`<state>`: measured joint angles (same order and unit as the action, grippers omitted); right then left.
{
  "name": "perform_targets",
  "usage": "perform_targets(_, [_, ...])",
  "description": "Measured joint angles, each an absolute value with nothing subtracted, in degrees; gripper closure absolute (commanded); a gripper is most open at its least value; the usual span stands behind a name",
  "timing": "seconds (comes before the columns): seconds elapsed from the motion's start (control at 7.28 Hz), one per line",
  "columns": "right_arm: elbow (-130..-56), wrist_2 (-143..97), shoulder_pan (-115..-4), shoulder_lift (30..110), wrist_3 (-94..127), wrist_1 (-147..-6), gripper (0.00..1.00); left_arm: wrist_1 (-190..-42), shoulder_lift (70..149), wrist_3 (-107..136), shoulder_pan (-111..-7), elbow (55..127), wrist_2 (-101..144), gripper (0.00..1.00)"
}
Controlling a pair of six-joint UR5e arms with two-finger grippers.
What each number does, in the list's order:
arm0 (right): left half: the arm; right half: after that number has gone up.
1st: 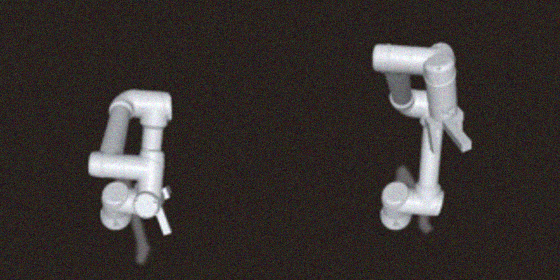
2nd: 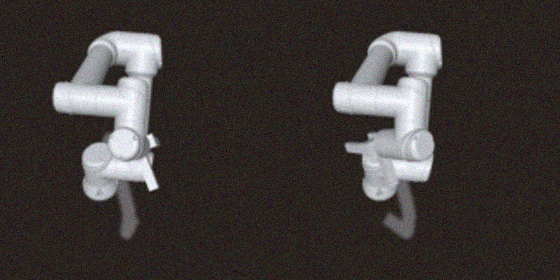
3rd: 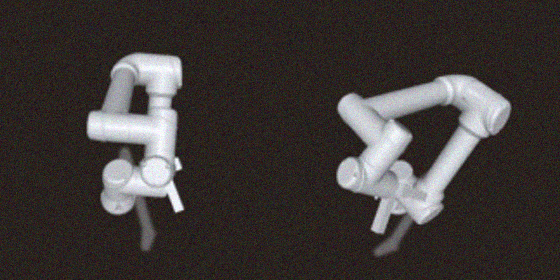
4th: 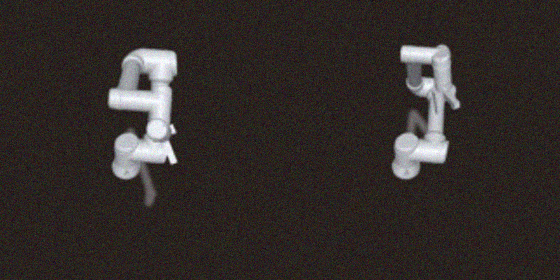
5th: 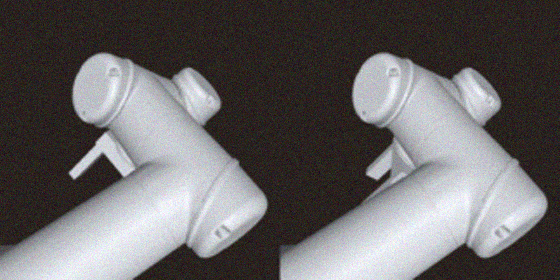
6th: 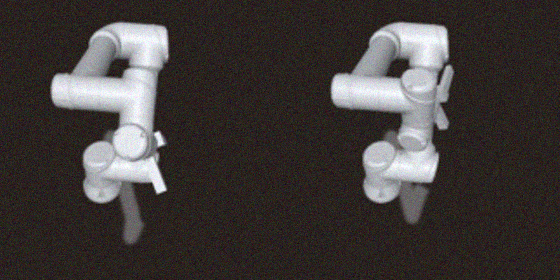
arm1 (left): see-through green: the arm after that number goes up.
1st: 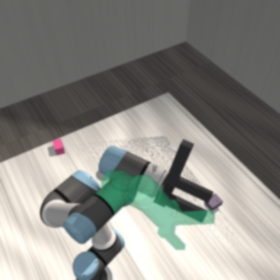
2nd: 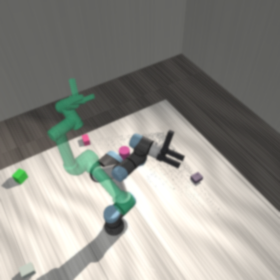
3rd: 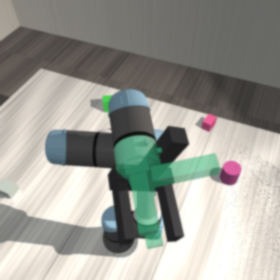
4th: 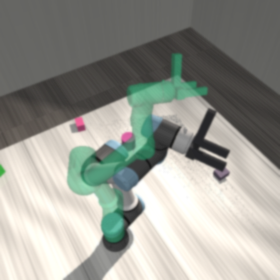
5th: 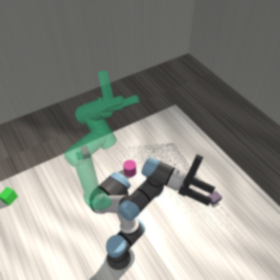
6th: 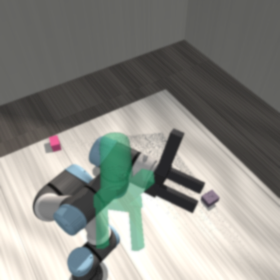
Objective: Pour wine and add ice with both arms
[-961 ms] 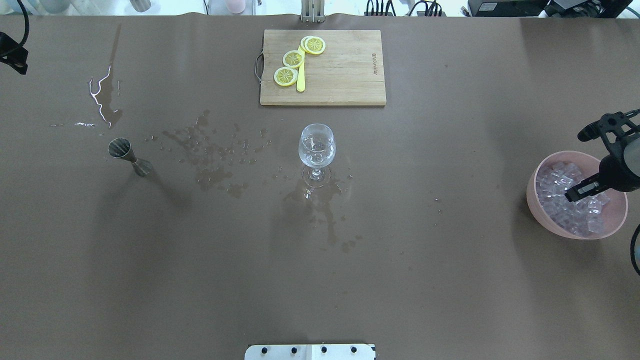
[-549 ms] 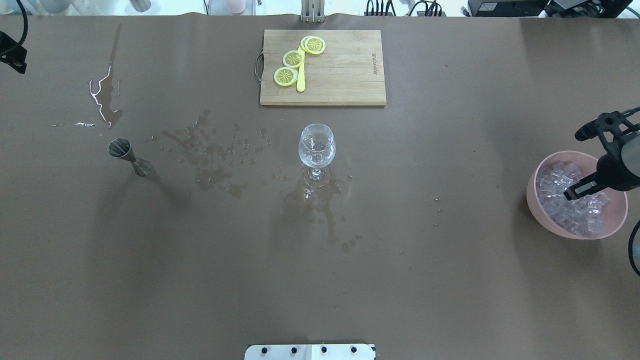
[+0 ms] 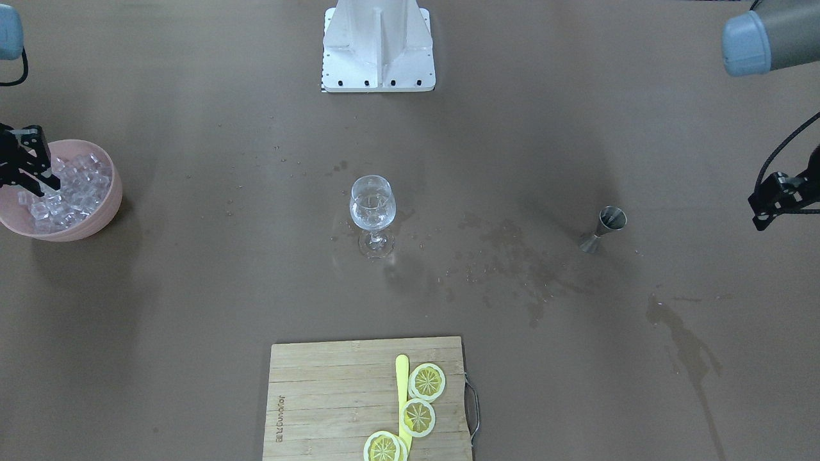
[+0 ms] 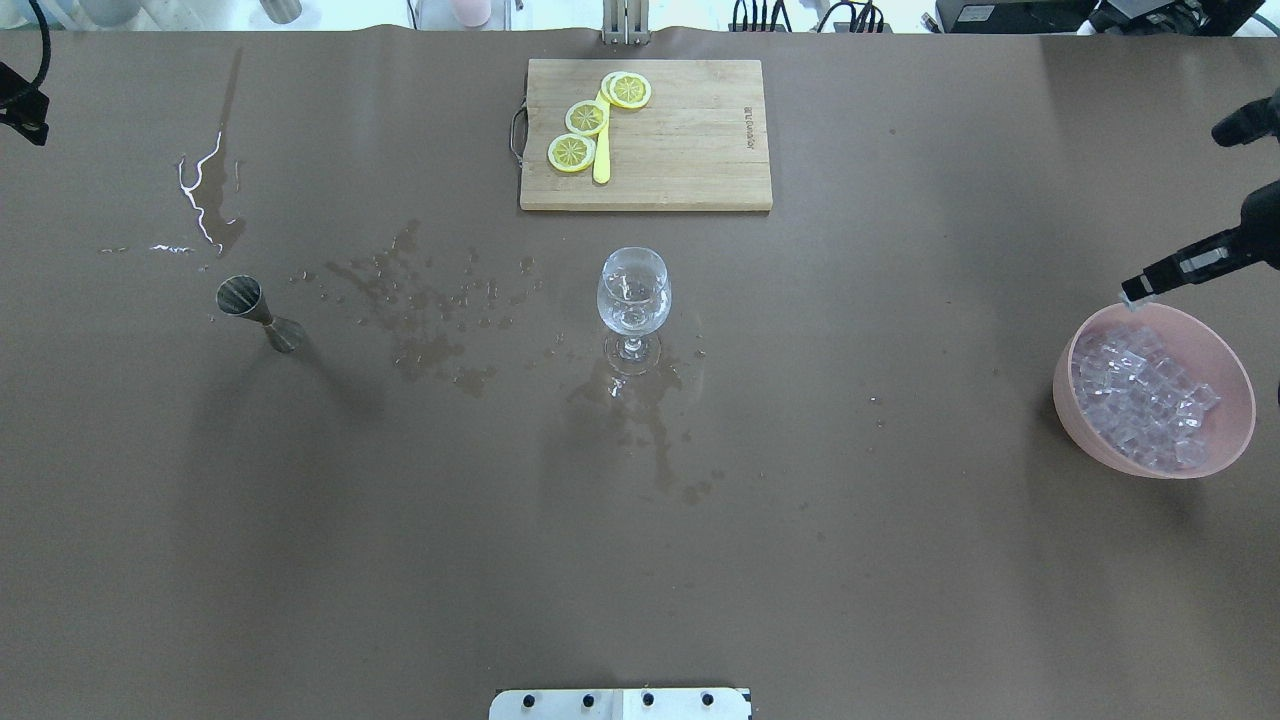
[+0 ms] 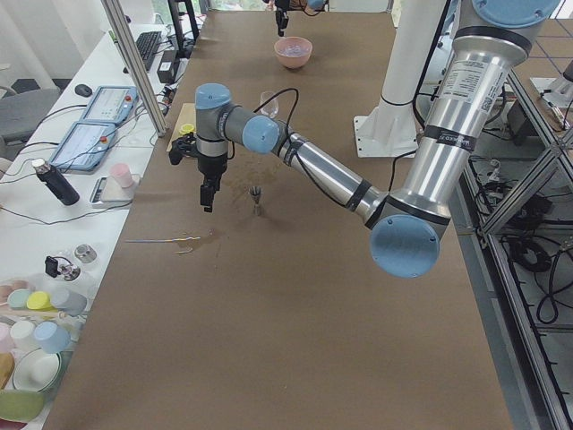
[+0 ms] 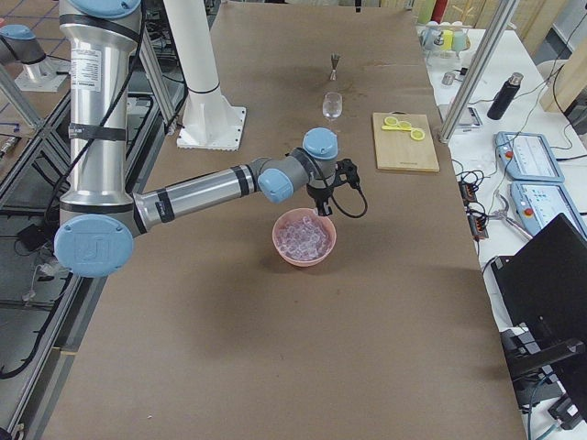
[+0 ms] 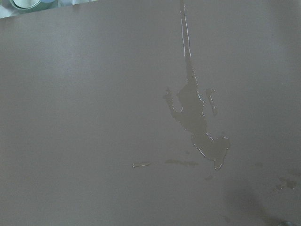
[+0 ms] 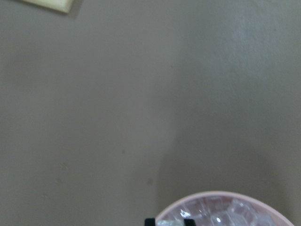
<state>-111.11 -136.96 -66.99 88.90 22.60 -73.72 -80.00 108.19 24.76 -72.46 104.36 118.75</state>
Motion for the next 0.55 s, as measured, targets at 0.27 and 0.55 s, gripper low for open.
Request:
perform_targets(0.27, [-110.74,-138.39,-65.96,80.07,33.22,-74.25,1.0,-79.81,108.17,22.2,-73.05,103.94,118.76,0.02])
perform_targets(0.55, [-110.17,-137.38,-60.58,70.9,49.8,-74.36,1.0,-79.6,108.19,20.56,-73.82,103.42,118.82,0.02])
